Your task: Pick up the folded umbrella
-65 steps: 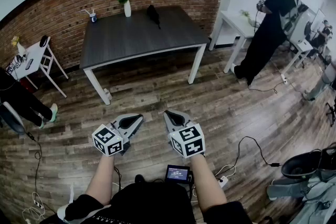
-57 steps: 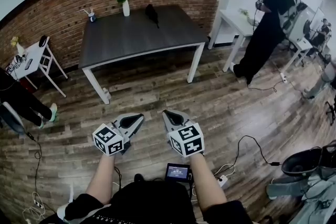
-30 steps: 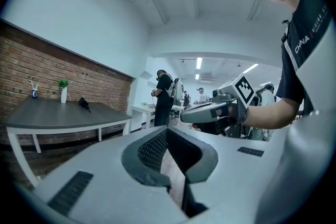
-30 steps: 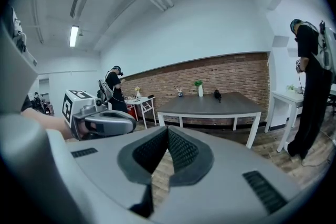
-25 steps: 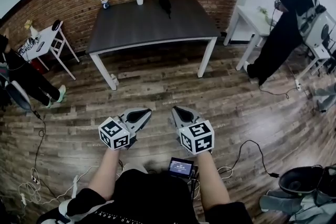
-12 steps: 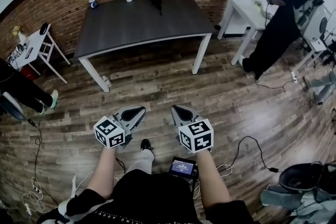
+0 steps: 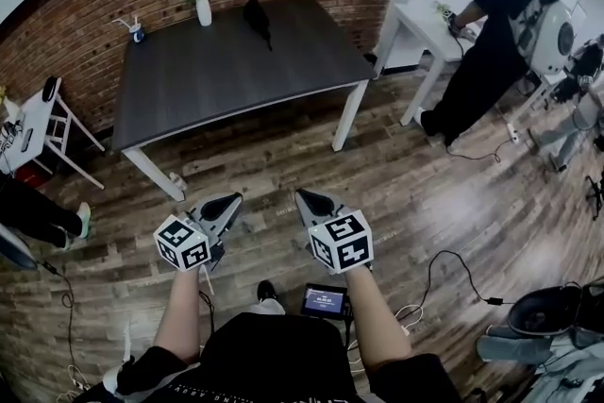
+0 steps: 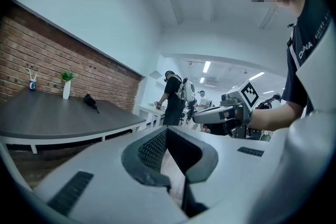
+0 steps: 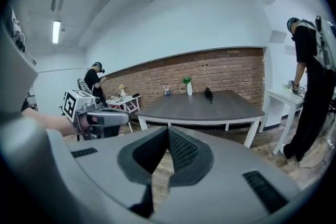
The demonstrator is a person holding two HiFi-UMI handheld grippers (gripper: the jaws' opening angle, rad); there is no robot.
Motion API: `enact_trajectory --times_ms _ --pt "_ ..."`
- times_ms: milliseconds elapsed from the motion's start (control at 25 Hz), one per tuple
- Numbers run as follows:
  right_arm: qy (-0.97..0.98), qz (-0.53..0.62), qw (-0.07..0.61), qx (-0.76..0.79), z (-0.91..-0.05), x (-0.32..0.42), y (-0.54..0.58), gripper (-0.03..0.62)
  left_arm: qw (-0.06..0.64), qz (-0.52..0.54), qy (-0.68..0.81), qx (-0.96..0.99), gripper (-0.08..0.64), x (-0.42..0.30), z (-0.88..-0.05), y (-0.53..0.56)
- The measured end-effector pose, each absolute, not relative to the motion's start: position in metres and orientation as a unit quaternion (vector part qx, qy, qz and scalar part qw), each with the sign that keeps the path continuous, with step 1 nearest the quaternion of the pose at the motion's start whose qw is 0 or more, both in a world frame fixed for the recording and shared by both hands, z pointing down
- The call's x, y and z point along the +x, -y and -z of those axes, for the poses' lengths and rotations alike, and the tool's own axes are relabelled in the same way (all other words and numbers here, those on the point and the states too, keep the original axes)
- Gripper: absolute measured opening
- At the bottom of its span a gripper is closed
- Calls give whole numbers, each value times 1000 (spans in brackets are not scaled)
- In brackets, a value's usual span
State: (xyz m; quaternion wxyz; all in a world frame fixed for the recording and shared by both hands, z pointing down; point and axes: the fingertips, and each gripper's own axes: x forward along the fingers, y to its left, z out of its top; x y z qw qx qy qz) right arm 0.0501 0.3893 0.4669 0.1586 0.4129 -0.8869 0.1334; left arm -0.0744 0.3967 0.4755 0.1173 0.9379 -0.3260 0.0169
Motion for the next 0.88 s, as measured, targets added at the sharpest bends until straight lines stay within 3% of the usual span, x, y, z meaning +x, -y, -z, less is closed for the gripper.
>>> enact_trajectory --times_ms 880 --pt "887 -164 144 406 -489 37 -199 6 141 -24 321 936 3 -83 -500 -215"
